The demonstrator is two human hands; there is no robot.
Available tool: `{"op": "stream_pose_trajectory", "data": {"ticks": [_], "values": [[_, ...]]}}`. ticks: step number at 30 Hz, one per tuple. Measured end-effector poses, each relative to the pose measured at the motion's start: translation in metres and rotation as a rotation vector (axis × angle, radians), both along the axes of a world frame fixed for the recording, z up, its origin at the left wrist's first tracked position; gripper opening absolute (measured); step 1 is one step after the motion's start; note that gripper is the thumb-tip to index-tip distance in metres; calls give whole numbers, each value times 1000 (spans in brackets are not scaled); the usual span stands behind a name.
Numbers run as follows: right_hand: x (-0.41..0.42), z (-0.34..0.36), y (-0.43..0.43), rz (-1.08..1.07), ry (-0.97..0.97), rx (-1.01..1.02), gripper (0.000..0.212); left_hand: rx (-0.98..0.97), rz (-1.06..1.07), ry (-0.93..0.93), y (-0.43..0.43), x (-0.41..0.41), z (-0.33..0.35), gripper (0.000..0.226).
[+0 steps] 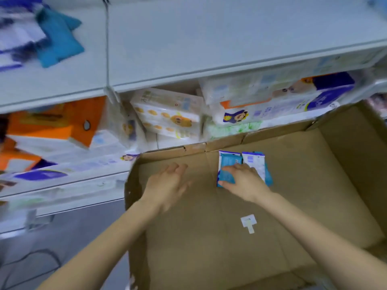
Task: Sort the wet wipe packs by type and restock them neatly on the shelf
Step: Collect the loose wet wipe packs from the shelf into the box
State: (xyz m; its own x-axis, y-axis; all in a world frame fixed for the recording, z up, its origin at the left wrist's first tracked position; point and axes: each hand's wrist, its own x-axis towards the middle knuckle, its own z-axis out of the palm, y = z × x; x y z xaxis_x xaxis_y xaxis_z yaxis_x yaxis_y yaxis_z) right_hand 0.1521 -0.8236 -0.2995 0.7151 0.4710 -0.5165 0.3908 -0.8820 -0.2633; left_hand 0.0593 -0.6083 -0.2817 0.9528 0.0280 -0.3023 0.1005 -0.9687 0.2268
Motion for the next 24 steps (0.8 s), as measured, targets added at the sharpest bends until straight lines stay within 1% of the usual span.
{"op": "stream_pose_trajectory", "data": {"ticks": [4, 8, 11, 16, 20, 22, 24], "values": [[-36, 67, 87, 169, -57, 101, 56, 72, -70, -205, 67, -46, 52, 47], [-79, 130, 174, 270, -180, 180, 53, 77, -84, -299, 147, -88, 98, 44], [-104, 171, 243, 296, -273, 212, 51, 139, -98, -352, 219, -117, 132, 45], [-124, 232, 367, 383, -379, 236, 46, 240, -2, -427, 350, -169, 188, 47], [-124, 263, 445, 332, -432, 271, 47, 293, 152, -428, 437, -191, 218, 56], [-114, 266, 474, 281, -411, 294, 46, 284, 208, -431, 465, -192, 222, 63], [-100, 263, 496, 183, -365, 308, 47, 253, 255, -436, 482, -185, 219, 71]]}}
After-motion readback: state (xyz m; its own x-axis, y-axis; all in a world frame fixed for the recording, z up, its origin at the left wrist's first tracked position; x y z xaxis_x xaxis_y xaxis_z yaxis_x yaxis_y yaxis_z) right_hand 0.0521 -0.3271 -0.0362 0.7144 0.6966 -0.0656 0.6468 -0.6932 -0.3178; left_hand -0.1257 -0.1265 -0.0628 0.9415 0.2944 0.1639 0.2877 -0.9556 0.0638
